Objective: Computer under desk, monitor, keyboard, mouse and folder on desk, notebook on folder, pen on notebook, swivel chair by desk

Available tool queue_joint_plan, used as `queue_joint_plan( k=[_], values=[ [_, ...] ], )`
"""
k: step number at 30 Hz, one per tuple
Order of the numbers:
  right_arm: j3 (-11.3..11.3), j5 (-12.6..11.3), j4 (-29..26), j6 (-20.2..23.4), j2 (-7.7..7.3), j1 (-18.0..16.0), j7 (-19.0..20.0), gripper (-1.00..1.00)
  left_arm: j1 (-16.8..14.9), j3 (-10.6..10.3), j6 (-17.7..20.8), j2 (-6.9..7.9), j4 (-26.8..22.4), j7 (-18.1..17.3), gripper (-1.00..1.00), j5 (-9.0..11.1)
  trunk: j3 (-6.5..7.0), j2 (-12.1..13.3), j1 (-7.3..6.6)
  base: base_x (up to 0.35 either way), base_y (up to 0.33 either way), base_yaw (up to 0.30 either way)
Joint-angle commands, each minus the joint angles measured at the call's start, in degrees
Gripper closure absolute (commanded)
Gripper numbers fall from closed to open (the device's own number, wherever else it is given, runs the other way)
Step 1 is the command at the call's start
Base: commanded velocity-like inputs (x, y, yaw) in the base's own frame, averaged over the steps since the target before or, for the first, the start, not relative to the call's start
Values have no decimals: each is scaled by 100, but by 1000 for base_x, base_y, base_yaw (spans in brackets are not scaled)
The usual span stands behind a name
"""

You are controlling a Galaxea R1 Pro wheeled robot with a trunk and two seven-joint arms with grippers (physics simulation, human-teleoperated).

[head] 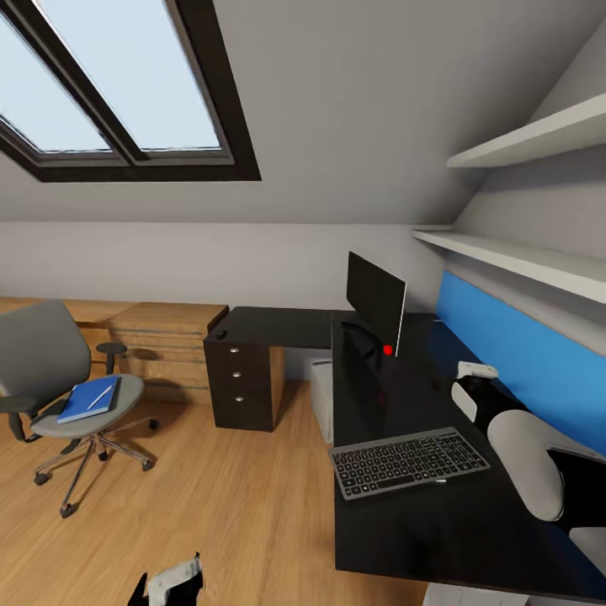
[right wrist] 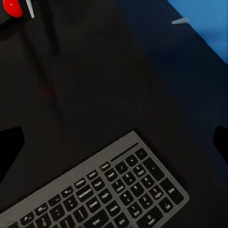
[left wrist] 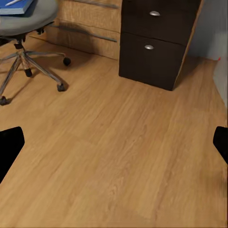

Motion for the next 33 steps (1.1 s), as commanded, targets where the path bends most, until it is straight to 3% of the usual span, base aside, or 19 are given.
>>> queue_joint_plan(
  k=[1,2,4,5,9,10,14,23,33],
  values=[
    [-32,31,-9,35,4,-3,-4,-100,53,-48,5,78,-203,46,-100,139,-8,-5,1,0,0,0],
    [-32,31,-9,36,4,-3,-3,-100,126,-47,51,143,-408,45,-100,220,-8,-5,1,0,0,0],
    [-32,32,7,53,10,-3,1,-100,616,-47,517,486,-1604,41,-100,605,-8,-5,1,0,0,0],
    [-32,32,11,58,11,-3,2,-100,722,-47,648,551,-1840,42,-100,688,-8,-5,1,0,0,0],
    [-36,33,20,69,18,-3,7,-100,1073,-47,1149,779,-2612,42,-100,1064,-26,-45,23,0,0,0],
    [-34,36,22,72,22,-3,12,-100,1178,-50,1322,856,-2855,42,-100,1249,-44,-85,45,0,0,0],
    [-37,38,25,73,30,-3,18,-100,1304,-53,1542,944,-3146,48,-100,1556,-116,-246,133,0,0,0],
    [-41,32,26,40,51,-3,27,-100,1362,-72,1651,965,-3261,52,-100,1712,-278,-607,330,0,0,0],
    [-41,31,12,33,77,-3,30,-100,1365,-73,1659,952,-3265,75,-100,1740,-457,-1008,550,0,0,0]
  ],
)
